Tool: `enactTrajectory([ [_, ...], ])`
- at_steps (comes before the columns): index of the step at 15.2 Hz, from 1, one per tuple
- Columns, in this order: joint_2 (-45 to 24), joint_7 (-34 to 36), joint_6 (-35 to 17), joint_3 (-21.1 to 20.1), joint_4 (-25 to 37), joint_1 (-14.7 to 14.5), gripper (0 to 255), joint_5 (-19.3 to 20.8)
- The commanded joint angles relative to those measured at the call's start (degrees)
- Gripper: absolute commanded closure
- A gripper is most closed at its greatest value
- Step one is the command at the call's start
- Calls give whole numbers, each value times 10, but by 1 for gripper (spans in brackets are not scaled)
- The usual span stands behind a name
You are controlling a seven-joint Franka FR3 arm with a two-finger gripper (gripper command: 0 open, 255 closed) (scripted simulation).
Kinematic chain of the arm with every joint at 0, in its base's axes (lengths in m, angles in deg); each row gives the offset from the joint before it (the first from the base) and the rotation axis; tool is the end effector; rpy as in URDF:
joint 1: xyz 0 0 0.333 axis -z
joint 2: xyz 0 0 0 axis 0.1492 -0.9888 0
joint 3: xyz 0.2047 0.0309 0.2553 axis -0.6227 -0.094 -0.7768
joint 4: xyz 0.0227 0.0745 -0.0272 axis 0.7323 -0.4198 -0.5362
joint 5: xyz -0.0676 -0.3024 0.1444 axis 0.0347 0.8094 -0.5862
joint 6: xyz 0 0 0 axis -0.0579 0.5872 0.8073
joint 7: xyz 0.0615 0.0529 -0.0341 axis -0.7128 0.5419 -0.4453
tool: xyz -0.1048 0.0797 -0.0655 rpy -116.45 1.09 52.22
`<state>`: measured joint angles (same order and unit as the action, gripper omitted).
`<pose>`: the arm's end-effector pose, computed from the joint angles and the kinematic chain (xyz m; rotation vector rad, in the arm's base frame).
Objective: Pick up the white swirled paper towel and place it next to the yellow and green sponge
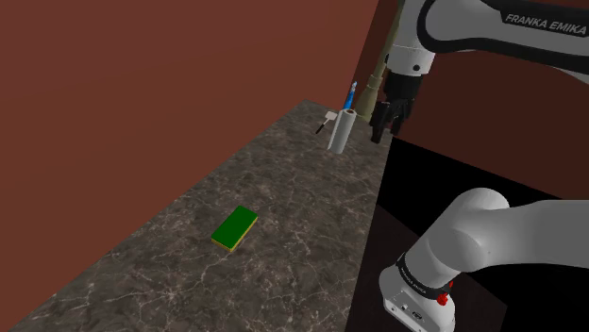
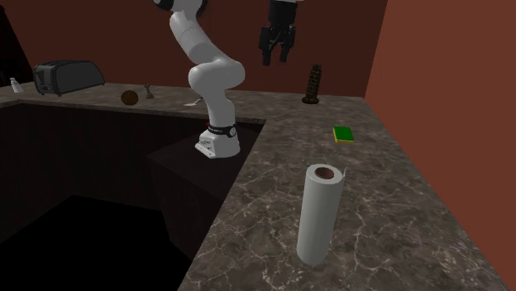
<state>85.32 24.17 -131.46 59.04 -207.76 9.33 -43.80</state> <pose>0.2196 -0.0063 0.5296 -3.1226 0.0256 0.2327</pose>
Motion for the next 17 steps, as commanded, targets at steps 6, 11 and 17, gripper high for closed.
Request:
enactTrajectory([
  [6,-75,-52,-65,48,18,15,0,32],
  [11,-161,-102,-124,93,55,26,0,50],
  [17,-276,-165,-182,142,123,33,0,49],
])
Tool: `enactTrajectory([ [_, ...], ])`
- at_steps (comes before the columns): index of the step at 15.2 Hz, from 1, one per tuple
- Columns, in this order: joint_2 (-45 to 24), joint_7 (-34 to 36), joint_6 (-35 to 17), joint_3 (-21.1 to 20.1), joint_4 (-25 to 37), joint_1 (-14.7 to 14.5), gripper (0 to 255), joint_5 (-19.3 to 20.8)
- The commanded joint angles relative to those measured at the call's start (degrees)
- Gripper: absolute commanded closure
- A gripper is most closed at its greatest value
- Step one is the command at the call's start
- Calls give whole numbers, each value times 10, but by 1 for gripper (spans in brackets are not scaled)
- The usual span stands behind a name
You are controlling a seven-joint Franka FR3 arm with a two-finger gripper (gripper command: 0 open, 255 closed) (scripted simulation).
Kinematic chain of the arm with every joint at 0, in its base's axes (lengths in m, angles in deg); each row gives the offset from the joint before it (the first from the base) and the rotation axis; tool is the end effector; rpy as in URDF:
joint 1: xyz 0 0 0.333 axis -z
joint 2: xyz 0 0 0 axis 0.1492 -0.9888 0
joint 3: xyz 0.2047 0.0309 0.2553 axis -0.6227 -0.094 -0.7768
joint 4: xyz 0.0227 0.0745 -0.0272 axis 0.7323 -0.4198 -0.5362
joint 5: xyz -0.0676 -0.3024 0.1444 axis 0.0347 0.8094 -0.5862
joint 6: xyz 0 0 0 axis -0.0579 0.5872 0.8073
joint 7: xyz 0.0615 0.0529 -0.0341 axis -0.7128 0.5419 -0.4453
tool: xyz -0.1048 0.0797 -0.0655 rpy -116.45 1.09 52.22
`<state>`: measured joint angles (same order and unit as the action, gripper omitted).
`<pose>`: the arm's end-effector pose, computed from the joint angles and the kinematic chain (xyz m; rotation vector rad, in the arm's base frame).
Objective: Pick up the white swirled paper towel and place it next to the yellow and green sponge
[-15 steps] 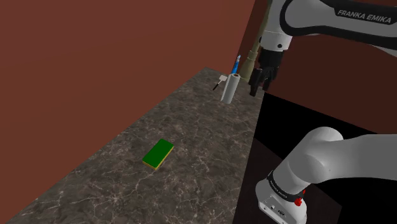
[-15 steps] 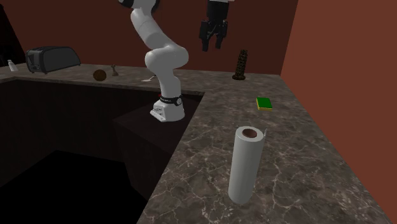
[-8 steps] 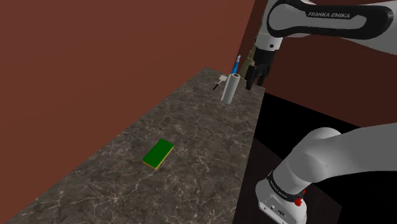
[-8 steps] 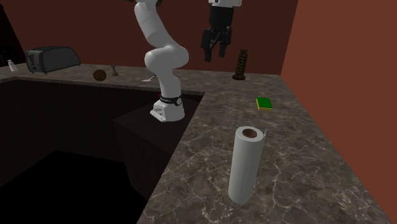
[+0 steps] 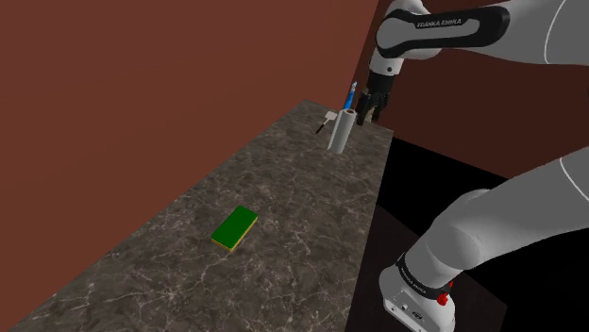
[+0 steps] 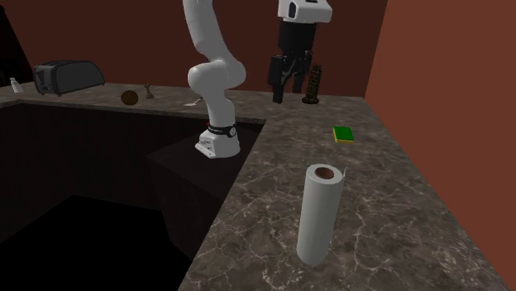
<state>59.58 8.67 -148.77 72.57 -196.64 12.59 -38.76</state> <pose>0.3531 -0.1363 0.4912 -3.1050 0.0019 0.1647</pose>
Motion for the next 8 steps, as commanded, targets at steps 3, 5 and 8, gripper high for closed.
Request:
enactTrajectory([
  [3,-80,-44,-30,29,55,4,0,-13],
  [5,-122,-67,-41,42,88,8,0,-24],
  [8,-188,-103,-52,59,143,15,0,-47],
])
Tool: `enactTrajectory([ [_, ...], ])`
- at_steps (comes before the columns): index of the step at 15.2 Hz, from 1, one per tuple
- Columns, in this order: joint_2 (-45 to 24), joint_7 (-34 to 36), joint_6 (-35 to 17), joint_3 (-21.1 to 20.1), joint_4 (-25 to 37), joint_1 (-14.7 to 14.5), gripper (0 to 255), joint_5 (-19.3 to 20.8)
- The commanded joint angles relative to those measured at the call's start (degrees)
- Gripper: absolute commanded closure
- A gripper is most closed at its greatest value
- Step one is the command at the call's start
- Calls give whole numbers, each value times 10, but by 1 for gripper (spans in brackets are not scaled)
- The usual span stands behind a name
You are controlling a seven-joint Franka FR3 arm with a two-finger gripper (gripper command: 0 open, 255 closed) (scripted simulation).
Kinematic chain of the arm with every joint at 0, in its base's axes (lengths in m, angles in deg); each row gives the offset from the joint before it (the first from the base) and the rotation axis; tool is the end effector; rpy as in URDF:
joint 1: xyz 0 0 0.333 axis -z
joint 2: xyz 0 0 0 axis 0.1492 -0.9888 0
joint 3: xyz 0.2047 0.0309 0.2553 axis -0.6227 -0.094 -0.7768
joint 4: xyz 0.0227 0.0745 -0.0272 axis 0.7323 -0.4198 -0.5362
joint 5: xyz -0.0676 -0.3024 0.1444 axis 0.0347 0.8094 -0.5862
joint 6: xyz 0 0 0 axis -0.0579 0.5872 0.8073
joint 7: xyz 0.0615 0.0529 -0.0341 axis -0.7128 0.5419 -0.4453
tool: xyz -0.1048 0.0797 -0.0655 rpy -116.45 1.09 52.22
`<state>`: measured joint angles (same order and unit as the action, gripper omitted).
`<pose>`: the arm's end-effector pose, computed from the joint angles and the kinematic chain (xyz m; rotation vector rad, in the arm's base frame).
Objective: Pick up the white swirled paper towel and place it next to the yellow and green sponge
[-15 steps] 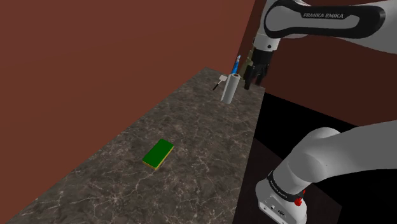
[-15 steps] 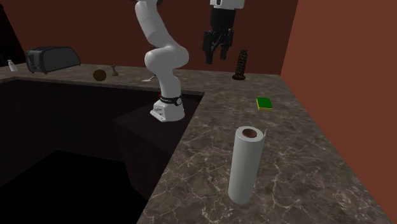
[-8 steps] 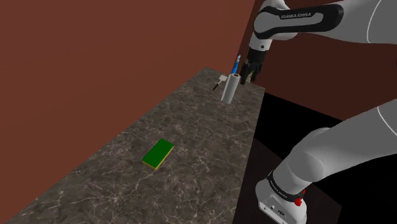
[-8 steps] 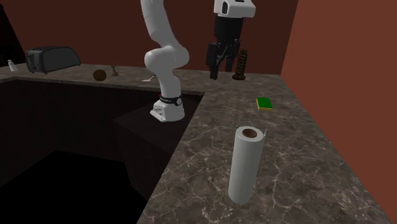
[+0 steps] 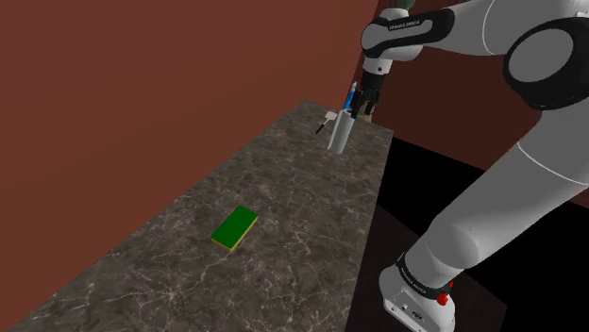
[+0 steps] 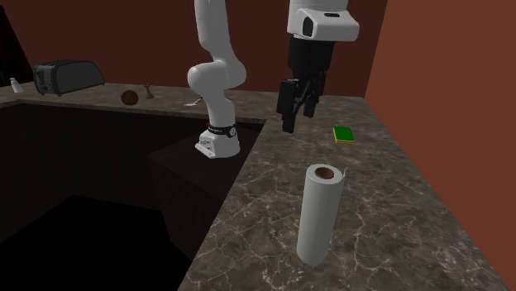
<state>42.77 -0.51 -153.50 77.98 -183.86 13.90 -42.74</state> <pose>0.4289 -0.2046 0.4678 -3.0958 -0.0115 0.1283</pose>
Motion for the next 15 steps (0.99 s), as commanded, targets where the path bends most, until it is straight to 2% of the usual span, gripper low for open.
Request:
enactTrajectory([
  [1,-42,-23,-7,9,35,6,0,-16],
  [8,-205,-98,2,23,201,47,0,-85],
  [15,-213,-101,-49,20,157,47,0,-89],
])
